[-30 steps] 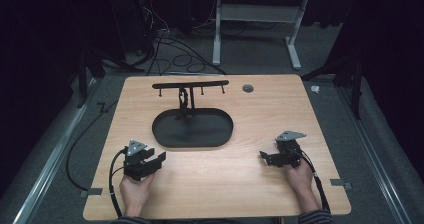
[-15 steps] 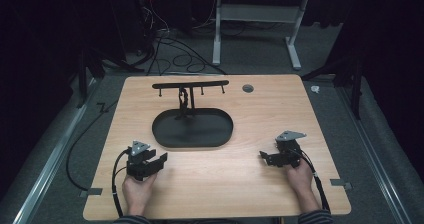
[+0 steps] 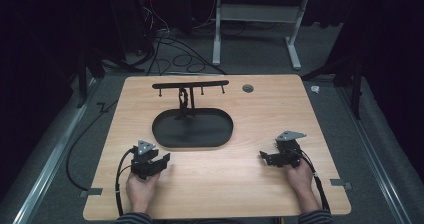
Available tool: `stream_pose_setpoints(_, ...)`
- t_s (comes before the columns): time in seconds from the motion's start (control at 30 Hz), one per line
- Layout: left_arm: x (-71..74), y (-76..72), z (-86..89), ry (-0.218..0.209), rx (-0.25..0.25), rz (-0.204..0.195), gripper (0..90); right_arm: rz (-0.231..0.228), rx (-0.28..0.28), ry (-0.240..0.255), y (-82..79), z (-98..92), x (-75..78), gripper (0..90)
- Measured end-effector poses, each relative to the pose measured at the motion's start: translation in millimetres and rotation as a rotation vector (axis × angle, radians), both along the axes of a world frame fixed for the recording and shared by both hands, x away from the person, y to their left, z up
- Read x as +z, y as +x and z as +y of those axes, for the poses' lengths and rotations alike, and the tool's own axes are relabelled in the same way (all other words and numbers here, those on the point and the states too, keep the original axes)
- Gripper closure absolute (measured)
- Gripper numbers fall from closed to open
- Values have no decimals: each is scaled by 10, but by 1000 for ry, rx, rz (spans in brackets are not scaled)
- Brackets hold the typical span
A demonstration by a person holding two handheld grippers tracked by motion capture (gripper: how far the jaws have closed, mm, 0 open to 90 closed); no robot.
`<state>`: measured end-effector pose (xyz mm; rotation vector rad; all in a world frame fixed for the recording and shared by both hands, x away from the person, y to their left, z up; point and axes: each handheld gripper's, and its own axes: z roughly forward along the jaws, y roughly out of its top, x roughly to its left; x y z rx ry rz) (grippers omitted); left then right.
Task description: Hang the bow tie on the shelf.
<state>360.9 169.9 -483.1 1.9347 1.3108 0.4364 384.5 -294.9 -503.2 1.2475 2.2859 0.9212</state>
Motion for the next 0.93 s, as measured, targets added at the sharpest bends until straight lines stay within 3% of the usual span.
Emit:
stream_pose_setpoints(0.53,-178,45,-115,52,-3,6,487,0,0,0,0,0,0,144)
stream_pose_setpoints(0.73,-233,6,-173,89,-9,-55,448,0,0,0,0,0,0,144)
stream_pose_setpoints(0.93,-236,2,-177,90,-13,-57,424,0,0,0,-1,0,0,144)
